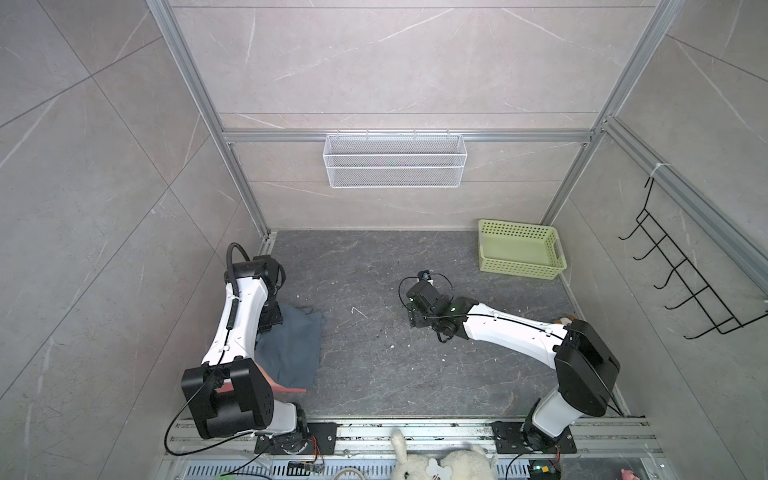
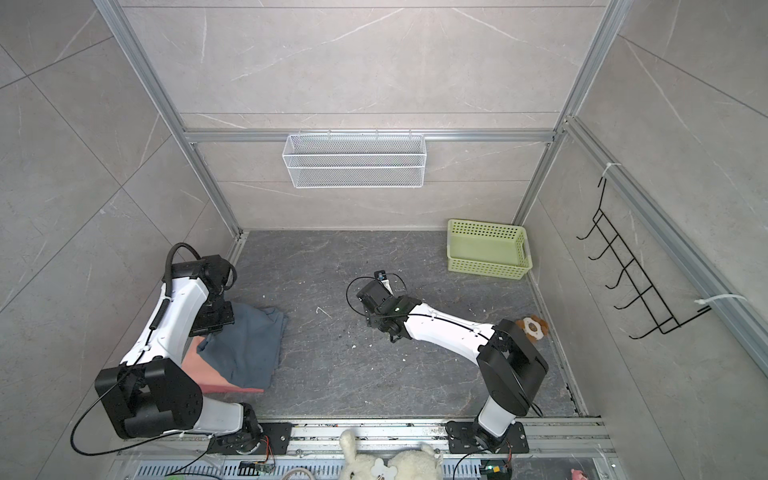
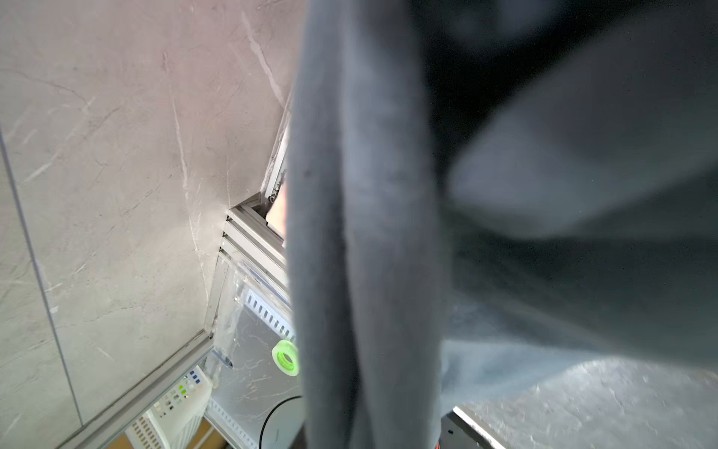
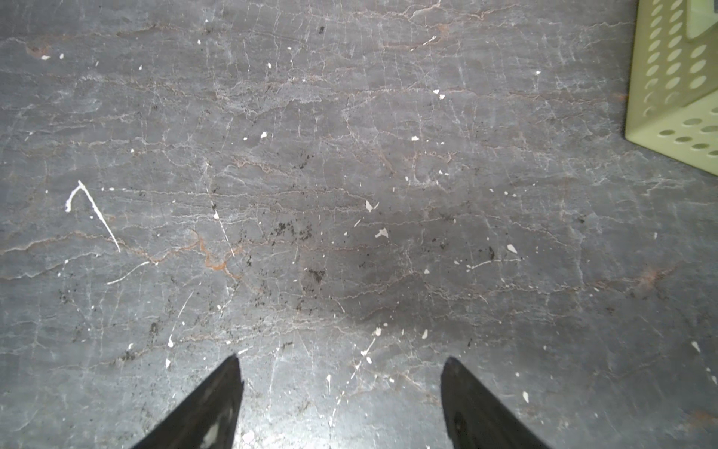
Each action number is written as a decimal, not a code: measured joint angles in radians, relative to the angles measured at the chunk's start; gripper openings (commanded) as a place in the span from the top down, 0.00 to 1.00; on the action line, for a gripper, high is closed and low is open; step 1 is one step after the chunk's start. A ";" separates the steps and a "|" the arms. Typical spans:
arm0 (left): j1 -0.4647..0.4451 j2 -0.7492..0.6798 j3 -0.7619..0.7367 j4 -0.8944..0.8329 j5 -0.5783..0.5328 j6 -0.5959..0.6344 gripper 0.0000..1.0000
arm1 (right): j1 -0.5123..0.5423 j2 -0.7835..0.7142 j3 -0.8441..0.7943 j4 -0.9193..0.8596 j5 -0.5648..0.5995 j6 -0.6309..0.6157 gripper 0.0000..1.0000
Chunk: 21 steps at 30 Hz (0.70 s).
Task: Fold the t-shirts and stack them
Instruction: 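Lower the shirt onto the pink stack and smooth it with the left gripper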
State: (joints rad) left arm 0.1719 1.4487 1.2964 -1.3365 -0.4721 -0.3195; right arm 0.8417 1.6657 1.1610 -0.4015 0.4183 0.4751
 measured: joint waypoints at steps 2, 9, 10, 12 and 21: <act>0.027 0.027 -0.010 0.027 -0.025 0.004 1.00 | -0.006 0.005 0.012 -0.003 0.000 0.000 0.19; 0.106 0.167 -0.049 0.133 -0.076 0.016 1.00 | -0.029 0.047 0.068 -0.012 0.000 0.000 0.19; 0.114 0.187 -0.049 0.143 -0.078 0.019 1.00 | -0.032 0.052 0.072 -0.014 -0.001 0.000 0.19; 0.131 0.225 -0.048 0.165 -0.079 0.026 0.79 | -0.039 0.063 0.083 -0.019 -0.003 -0.002 0.19; 0.150 0.301 -0.038 0.200 -0.134 0.009 0.22 | -0.074 0.098 0.141 -0.044 -0.021 -0.023 0.19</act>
State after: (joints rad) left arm 0.3214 1.7496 1.2583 -1.1362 -0.6060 -0.3107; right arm 0.7673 1.7634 1.3022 -0.4454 0.3977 0.4519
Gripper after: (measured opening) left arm 0.741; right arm 0.813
